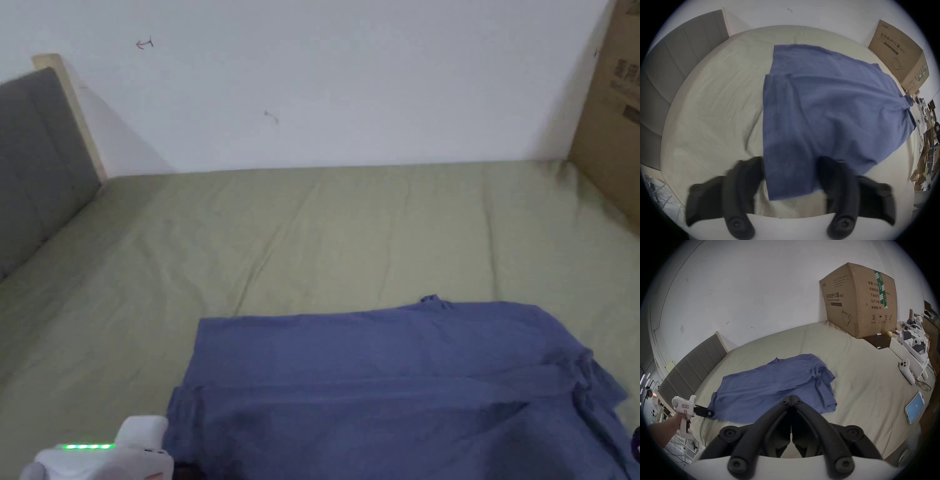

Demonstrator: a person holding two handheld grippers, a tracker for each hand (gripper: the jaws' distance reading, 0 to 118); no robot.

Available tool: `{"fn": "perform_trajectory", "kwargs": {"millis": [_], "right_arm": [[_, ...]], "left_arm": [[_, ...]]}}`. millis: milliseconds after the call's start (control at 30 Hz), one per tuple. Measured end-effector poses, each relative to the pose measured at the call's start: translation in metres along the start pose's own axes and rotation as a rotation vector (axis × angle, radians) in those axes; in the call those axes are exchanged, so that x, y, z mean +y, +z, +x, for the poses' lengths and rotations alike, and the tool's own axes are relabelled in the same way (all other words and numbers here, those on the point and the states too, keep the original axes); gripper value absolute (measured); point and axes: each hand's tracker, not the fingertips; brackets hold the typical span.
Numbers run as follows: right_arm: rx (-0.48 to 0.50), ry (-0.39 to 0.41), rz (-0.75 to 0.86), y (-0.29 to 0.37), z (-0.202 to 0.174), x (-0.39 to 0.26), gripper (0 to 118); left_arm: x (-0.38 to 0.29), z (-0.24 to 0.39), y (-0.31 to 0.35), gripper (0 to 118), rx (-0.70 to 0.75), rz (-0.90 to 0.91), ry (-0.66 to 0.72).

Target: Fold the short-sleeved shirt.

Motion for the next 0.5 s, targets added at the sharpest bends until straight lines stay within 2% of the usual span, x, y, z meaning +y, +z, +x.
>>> {"fn": "perform_trajectory", "kwargs": {"millis": [33,67,100,133,233,267,300,333,367,400,500], "right_arm": [[-0.007,-0.010,0.008,-0.001,0.005,0.004,0],[-0.014,-0.017,0.016,-0.002,0.010,0.009,0],[-0.020,-0.022,0.019,-0.007,0.021,0.014,0],[-0.025,-0.026,0.019,-0.012,0.029,0.020,0],[-0.041,-0.051,-0.055,-0.042,0.055,0.039,0],[-0.029,-0.057,-0.118,-0.055,0.063,0.043,12],[-0.022,-0.066,-0.187,-0.070,0.073,0.046,45],[-0.037,-0.075,-0.254,-0.086,0.081,0.047,88],[-0.057,-0.084,-0.325,-0.101,0.087,0.043,118],[-0.094,-0.109,-0.329,-0.108,0.095,0.040,116],[-0.136,-0.082,-0.454,-0.144,0.110,0.028,116]], "left_arm": [[-0.001,0.001,0.008,49,-0.008,0.023,-0.014],[0.002,-0.002,0.016,4,-0.033,0.041,-0.038],[0.002,-0.002,0.021,4,-0.117,0.038,-0.031],[0.003,-0.002,0.022,4,-0.138,0.011,-0.023],[0.009,-0.004,0.040,4,-0.048,0.074,-0.040],[0.010,-0.007,0.044,4,-0.032,0.103,-0.034],[0.011,-0.010,0.048,4,-0.033,0.128,-0.014],[0.016,-0.007,0.052,4,-0.026,0.134,-0.008],[0.017,-0.005,0.052,4,-0.016,0.136,-0.010],[0.017,-0.002,0.053,4,-0.012,0.136,-0.014],[0.017,0.000,0.043,4,0.012,0.119,-0.041]]}}
